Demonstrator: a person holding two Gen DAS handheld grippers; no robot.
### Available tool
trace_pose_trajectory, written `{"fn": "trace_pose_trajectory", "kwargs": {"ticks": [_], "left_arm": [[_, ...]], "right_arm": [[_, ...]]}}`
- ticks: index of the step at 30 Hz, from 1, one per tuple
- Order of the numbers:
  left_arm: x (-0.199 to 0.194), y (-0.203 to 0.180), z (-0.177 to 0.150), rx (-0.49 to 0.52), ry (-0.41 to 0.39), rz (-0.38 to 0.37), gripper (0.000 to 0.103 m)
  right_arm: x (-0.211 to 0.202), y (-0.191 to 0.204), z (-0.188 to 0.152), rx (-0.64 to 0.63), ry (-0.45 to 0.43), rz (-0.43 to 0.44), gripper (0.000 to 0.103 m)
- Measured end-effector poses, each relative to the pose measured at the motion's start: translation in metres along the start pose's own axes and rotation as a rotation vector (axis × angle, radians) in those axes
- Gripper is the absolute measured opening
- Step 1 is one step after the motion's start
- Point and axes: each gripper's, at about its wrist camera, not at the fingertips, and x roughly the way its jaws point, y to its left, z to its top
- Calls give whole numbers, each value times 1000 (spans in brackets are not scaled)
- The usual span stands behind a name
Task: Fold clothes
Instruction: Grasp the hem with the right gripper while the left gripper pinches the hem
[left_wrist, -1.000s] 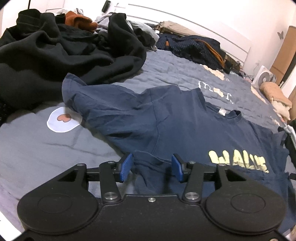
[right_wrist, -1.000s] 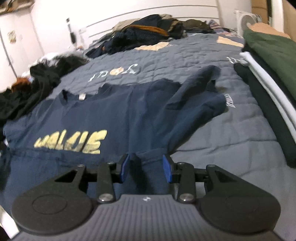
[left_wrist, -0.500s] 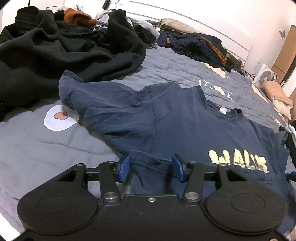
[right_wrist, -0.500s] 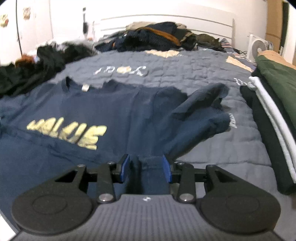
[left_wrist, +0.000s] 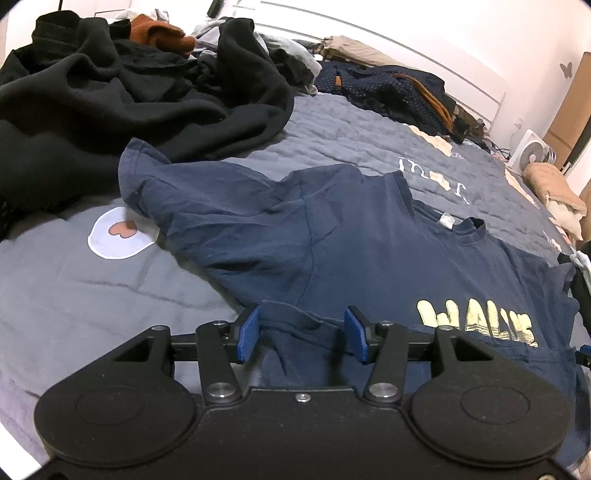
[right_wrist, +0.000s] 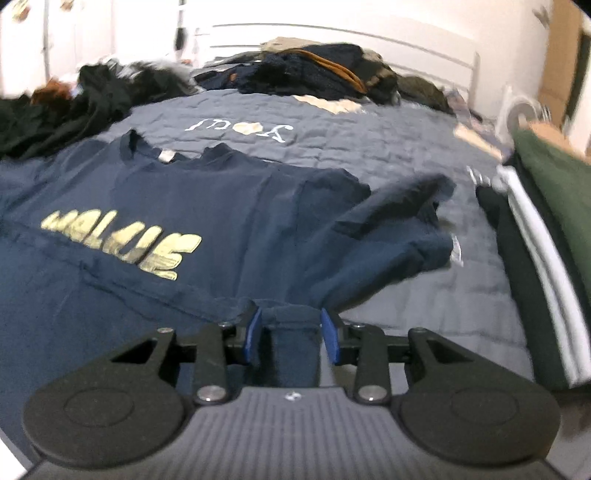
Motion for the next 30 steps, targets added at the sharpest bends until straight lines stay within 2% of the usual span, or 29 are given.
{"fn": "trace_pose_trajectory", "kwargs": {"ticks": [3, 6, 10, 12, 15, 18, 22, 27, 30], "left_arm": [[0, -1, 0, 5, 4, 0, 49], [1, -2, 0, 9, 9, 0, 50], [1, -1, 0, 5, 9, 1, 51], [1, 0, 0, 4, 10, 6, 53], [1, 1, 1, 2, 8, 7, 53], [1, 0, 1, 2, 5, 6, 53], [2, -1, 1, 16, 7, 6, 53], [0, -1, 1, 31, 3, 29, 53], [2, -1, 0, 43, 27, 41, 61]], "right_arm": [[4, 9, -2, -70, 9, -16, 33], [10, 17, -4, -138, 24, -33, 18], [18, 27, -7, -219, 41, -49, 10], [15, 26, -6, -205, 30, -51, 9], [-2, 9, 2, -59, -35, -17, 7], [-20, -21, 5, 170, -111, 20, 3], [-17, -58, -5, 442, -92, 118, 3], [-6, -70, -10, 590, -81, 163, 3], [3, -79, -16, 674, -62, 180, 3]]}}
